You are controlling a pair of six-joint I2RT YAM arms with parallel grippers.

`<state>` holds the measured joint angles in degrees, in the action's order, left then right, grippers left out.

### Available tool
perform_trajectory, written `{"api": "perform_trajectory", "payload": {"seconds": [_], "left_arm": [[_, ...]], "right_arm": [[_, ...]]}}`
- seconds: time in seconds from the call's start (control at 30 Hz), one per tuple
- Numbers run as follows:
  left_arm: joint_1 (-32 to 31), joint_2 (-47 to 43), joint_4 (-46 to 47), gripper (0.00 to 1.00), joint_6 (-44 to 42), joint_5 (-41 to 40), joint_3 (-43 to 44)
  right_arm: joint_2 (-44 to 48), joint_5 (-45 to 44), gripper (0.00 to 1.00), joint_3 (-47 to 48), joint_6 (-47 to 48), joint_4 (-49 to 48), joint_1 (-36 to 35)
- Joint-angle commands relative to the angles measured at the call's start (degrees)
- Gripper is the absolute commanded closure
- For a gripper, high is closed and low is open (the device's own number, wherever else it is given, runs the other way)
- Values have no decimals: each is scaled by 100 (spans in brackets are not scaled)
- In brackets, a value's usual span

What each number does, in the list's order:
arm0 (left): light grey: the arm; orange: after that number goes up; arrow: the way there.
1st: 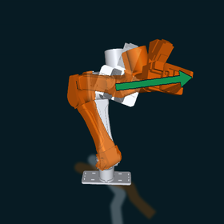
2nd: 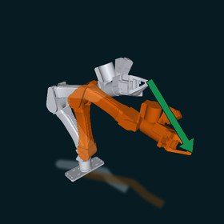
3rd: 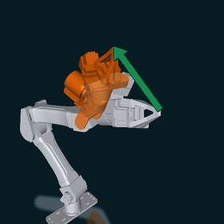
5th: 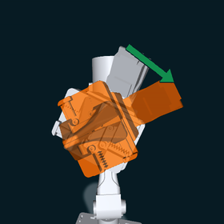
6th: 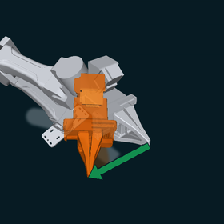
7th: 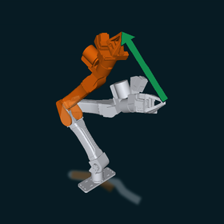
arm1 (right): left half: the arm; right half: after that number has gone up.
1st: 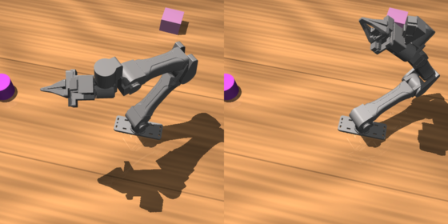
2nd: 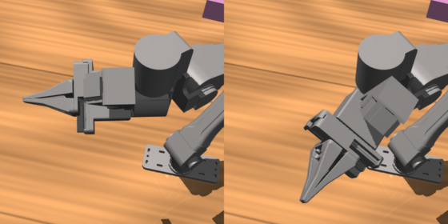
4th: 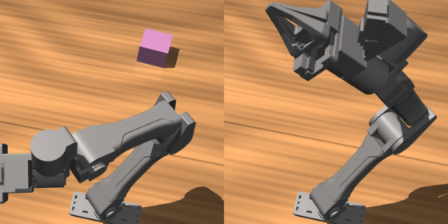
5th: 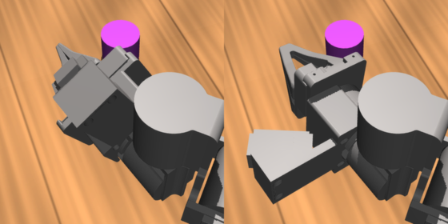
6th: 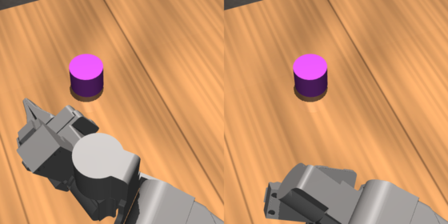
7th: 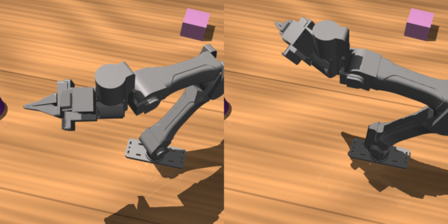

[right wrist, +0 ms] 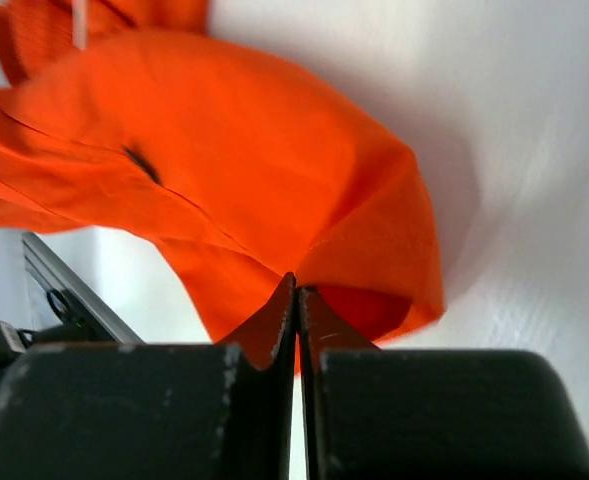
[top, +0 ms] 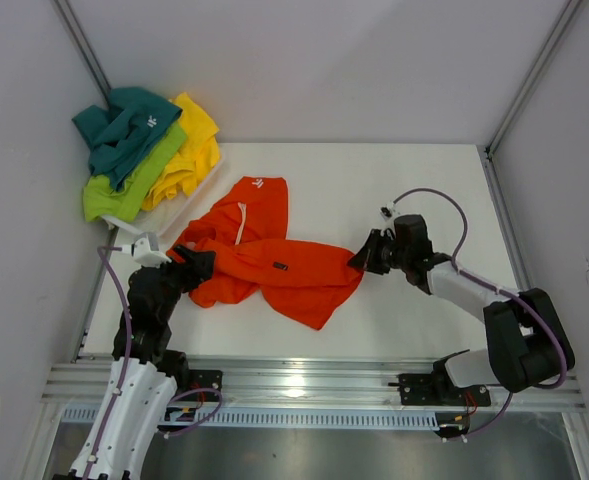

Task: Fold and stack the shorts
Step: Flatten the shorts out

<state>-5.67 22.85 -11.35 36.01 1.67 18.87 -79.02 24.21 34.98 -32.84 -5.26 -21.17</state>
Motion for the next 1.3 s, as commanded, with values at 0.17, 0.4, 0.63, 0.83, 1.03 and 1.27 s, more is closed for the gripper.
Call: {"api": "perform_trajectory", "payload": {"seconds": [0.17, 0.4, 0.63, 0.83, 1.03, 1.27], "left_arm": [[-13, 70, 186, 22, 47, 53, 178], [-13, 70, 213, 22, 11, 17, 117], [-13, 97, 99, 23, -67, -53, 239], [-13, -53, -68, 22, -138, -141, 424], [-13, 70, 19, 22, -103, -132, 346], [-22, 114, 72, 22, -85, -106, 336]], "right_arm": [[-622, 286, 100, 1344, -223, 220, 183], [-2028, 778, 96, 1827, -521, -449, 508], [-2626, 1235, 95, 1731, -1286, -1766, 789], [-2636, 1482, 45, 1512, -1358, -2208, 799], [-2302, 1244, 39, 1214, -629, -1830, 790], [-1907, 1034, 41, 678, -197, -1838, 790]]}}
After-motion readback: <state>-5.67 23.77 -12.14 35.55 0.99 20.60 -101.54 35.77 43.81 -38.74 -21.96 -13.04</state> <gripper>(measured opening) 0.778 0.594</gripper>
